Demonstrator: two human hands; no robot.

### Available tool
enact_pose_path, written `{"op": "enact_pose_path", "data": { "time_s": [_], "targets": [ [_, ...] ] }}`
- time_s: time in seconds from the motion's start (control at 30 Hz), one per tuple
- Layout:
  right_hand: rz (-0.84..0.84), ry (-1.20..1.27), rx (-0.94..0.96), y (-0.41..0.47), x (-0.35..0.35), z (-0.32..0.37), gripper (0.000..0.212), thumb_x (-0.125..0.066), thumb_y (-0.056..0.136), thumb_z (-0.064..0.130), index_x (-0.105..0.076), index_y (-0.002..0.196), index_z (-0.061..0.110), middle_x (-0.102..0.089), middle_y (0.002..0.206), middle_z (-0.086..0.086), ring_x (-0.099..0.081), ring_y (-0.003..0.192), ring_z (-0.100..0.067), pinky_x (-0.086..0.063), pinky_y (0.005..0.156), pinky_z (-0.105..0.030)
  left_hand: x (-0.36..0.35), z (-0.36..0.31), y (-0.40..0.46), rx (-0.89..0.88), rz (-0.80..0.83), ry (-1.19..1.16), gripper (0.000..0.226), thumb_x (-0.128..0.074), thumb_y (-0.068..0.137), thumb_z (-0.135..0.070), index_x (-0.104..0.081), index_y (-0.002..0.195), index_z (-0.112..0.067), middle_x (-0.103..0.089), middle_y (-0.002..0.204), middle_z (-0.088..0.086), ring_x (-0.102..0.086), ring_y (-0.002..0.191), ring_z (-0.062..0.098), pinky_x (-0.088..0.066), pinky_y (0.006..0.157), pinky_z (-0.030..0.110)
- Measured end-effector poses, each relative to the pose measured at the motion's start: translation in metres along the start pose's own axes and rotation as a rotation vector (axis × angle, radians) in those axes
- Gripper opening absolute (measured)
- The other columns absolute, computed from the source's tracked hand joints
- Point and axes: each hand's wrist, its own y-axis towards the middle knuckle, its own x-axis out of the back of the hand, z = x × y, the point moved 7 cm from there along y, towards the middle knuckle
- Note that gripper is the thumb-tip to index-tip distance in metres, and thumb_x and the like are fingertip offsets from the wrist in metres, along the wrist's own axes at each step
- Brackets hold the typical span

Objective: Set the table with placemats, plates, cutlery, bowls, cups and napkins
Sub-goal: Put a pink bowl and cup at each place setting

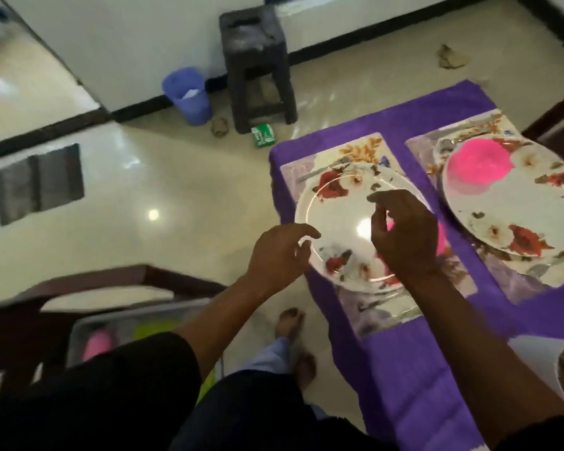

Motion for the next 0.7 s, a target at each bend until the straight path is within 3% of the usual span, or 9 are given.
{"op": "enact_pose_path", "data": {
  "time_s": [0.07, 0.17, 0.23, 0.3, 0.4, 0.5, 0.63, 0.7],
  "targets": [
    [0.082, 0.081, 0.096, -0.020, -0.012, 0.034, 0.027, -0.059, 0.089, 0.002, -0.076, 0.108, 0.012, -0.076, 0.107, -0.006, -0.071, 0.094, -0.027, -0.057, 0.078, -0.042, 0.016, 0.017, -0.045, 0.054, -0.064, -0.011, 0.020, -0.065, 0.097, -0.018, -0.077, 0.112, -0.024, -0.076, 0.115, -0.008, -0.069, 0.105, 0.012, -0.051, 0.098, 0.027],
    [0.193, 0.184, 0.236, -0.056, -0.038, 0.089, 0.025, -0.060, 0.092, 0.008, -0.076, 0.111, 0.011, -0.077, 0.108, -0.005, -0.072, 0.094, -0.024, -0.056, 0.085, -0.035, 0.033, 0.054, -0.121, 0.215, -0.147, -0.025, 0.020, -0.065, 0.093, -0.015, -0.077, 0.104, -0.026, -0.077, 0.107, -0.012, -0.070, 0.098, 0.008, -0.052, 0.091, 0.024],
    [0.304, 0.248, 0.300, -0.078, -0.063, 0.130, 0.024, -0.064, 0.090, 0.007, -0.076, 0.110, 0.011, -0.077, 0.106, -0.006, -0.072, 0.090, -0.024, -0.054, 0.084, -0.031, 0.038, 0.084, -0.171, 0.331, -0.170, -0.033, 0.018, -0.064, 0.093, -0.015, -0.076, 0.102, -0.025, -0.077, 0.101, -0.011, -0.071, 0.091, 0.011, -0.056, 0.086, 0.028],
    [0.445, 0.275, 0.344, -0.098, -0.088, 0.167, 0.026, -0.065, 0.087, 0.002, -0.077, 0.109, 0.011, -0.077, 0.104, -0.006, -0.073, 0.087, -0.026, -0.059, 0.079, -0.038, 0.036, 0.110, -0.215, 0.439, -0.158, -0.071, 0.019, -0.063, 0.092, -0.013, -0.076, 0.102, -0.023, -0.077, 0.096, -0.007, -0.072, 0.089, 0.016, -0.057, 0.083, 0.035],
    [0.667, 0.255, 0.472, -0.141, -0.121, 0.218, 0.028, -0.059, 0.088, 0.008, -0.075, 0.110, 0.014, -0.075, 0.102, -0.005, -0.071, 0.085, -0.029, -0.057, 0.068, -0.044, 0.035, 0.142, -0.281, 0.613, -0.201, -0.082, 0.022, -0.063, 0.087, -0.013, -0.077, 0.101, -0.024, -0.079, 0.098, -0.007, -0.073, 0.093, 0.018, -0.057, 0.082, 0.037],
    [0.842, 0.243, 0.608, -0.180, -0.145, 0.264, 0.033, -0.050, 0.091, 0.020, -0.071, 0.116, 0.017, -0.072, 0.104, -0.007, -0.069, 0.090, -0.033, -0.057, 0.072, -0.046, 0.032, 0.169, -0.338, 0.785, -0.293, -0.117, 0.023, -0.066, 0.086, -0.009, -0.078, 0.101, -0.023, -0.078, 0.097, -0.007, -0.072, 0.090, 0.016, -0.056, 0.078, 0.033],
    [0.940, 0.238, 0.740, -0.223, -0.170, 0.305, 0.027, -0.060, 0.090, 0.016, -0.075, 0.113, 0.017, -0.074, 0.103, -0.009, -0.070, 0.086, -0.037, -0.058, 0.070, -0.044, 0.020, 0.202, -0.405, 0.996, -0.432, -0.191, 0.022, -0.066, 0.090, -0.011, -0.078, 0.104, -0.024, -0.077, 0.100, -0.009, -0.071, 0.091, 0.010, -0.051, 0.079, 0.025],
    [0.999, 0.212, 0.788, -0.242, -0.187, 0.318, 0.025, -0.061, 0.091, 0.015, -0.075, 0.112, 0.018, -0.074, 0.102, -0.008, -0.070, 0.085, -0.035, -0.058, 0.069, -0.042, 0.009, 0.220, -0.434, 1.108, -0.473, -0.249, 0.025, -0.065, 0.091, -0.014, -0.076, 0.112, -0.024, -0.077, 0.104, -0.008, -0.071, 0.095, 0.012, -0.055, 0.086, 0.032]
  ]
}}
